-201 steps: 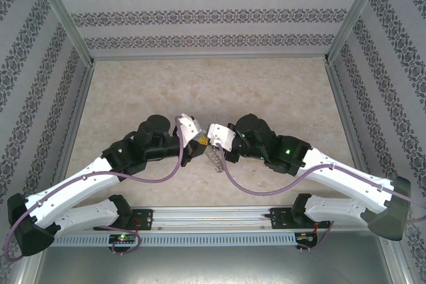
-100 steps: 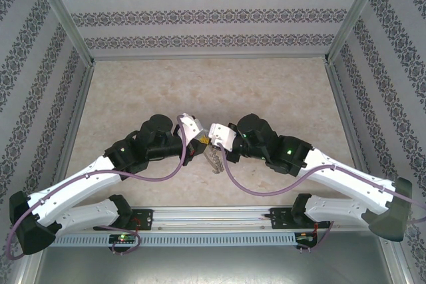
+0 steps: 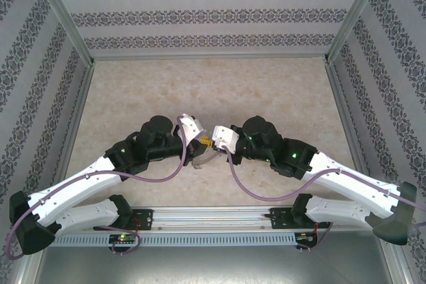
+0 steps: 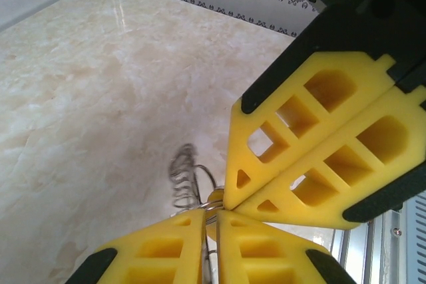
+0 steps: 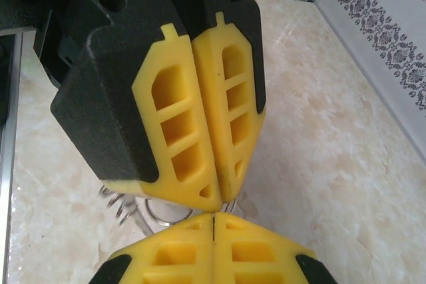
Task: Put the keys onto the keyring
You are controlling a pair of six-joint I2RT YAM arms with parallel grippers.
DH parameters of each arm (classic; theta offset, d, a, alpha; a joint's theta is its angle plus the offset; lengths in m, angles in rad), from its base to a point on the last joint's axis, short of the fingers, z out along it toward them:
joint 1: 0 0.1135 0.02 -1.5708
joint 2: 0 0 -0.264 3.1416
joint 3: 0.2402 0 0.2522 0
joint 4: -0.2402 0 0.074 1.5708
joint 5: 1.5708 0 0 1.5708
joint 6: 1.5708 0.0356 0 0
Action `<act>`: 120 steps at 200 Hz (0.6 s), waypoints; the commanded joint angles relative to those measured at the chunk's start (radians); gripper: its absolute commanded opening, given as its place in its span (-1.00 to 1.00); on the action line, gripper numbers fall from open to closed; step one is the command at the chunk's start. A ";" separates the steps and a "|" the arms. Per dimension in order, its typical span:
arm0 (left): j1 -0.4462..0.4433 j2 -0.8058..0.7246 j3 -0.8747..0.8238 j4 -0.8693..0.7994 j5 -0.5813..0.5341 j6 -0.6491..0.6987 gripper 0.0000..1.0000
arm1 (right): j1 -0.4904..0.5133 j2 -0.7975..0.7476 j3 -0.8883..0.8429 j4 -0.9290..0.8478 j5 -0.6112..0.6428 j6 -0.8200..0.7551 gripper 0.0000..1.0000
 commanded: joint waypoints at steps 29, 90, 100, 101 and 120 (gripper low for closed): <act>-0.010 -0.061 -0.020 0.001 0.046 0.093 -0.71 | 0.008 -0.040 -0.014 0.053 -0.058 -0.011 -1.00; -0.008 -0.112 -0.025 -0.063 0.139 0.175 -0.63 | 0.008 -0.053 -0.017 0.044 -0.073 -0.023 -1.00; -0.009 -0.104 -0.025 -0.062 0.148 0.177 -0.63 | 0.008 -0.054 -0.017 0.044 -0.076 -0.023 -1.00; -0.009 -0.104 -0.025 -0.061 0.149 0.177 -0.63 | 0.007 -0.054 -0.017 0.045 -0.076 -0.023 -1.00; -0.008 -0.086 -0.023 -0.046 0.186 0.167 -0.62 | 0.007 -0.051 -0.016 0.046 -0.082 -0.020 -1.00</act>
